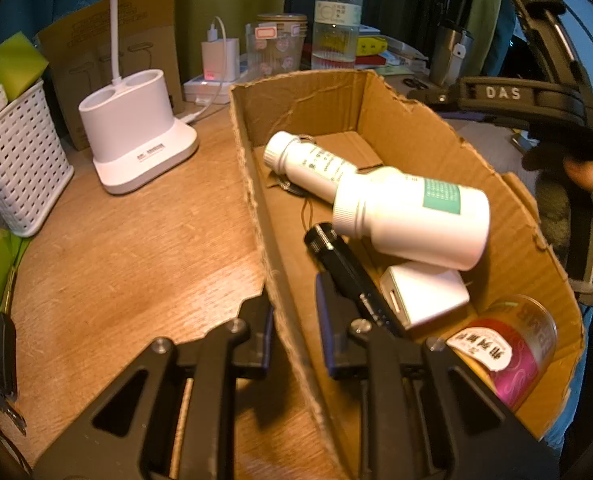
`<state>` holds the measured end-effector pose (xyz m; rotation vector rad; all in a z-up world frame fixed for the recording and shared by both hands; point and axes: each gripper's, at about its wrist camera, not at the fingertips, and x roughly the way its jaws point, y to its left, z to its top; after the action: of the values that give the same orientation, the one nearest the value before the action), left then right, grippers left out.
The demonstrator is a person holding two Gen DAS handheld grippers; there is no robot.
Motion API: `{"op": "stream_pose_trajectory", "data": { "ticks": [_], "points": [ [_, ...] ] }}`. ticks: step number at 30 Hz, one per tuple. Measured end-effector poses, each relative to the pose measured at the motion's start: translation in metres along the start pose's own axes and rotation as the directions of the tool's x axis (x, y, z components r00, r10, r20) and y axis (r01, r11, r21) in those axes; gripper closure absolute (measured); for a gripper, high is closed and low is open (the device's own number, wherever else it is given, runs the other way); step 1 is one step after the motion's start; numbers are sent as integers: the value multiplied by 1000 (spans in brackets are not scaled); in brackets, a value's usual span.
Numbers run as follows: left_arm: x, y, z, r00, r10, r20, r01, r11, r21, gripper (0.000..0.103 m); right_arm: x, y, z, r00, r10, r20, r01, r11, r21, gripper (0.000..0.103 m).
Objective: Organize rigid objects
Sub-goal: 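Move the right gripper to the black watch and grasp it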
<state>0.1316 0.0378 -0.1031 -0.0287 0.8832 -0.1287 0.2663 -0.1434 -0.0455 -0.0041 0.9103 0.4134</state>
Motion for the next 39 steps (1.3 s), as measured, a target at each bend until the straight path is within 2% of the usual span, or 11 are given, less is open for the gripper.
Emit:
{"op": "stream_pose_trajectory", "data": {
  "ticks": [7, 13, 17, 26, 31, 37, 39],
  "points": [
    [0, 0, 0, 1000, 0, 0, 0, 1000, 0, 84, 15, 3, 6, 999, 48, -22, -48, 999, -18, 56],
    [0, -2, 0, 1000, 1, -2, -1, 1000, 0, 83, 27, -8, 9, 991, 124, -45, -122, 992, 34, 54],
    [0, -2, 0, 1000, 1, -2, -1, 1000, 0, 83, 30, -9, 10, 995, 87, -39, -86, 996, 29, 43],
    [-1, -4, -1, 1000, -7, -4, 7, 1000, -2, 83, 20, -23, 13, 999, -33, -12, 33, 999, 34, 43],
    [-1, -4, -1, 1000, -7, -4, 7, 1000, -1, 83, 15, -22, 13, 1000, 12, 6, -12, 1000, 16, 43],
    [-1, -5, -2, 1000, -8, -4, 8, 1000, -1, 83, 29, -15, 16, 1000, -3, -27, 2, 1000, -7, 43],
    [-1, -4, -1, 1000, -8, -4, 8, 1000, -1, 83, 36, -16, 17, 999, -13, -38, 13, 1000, 8, 46]
  ]
}}
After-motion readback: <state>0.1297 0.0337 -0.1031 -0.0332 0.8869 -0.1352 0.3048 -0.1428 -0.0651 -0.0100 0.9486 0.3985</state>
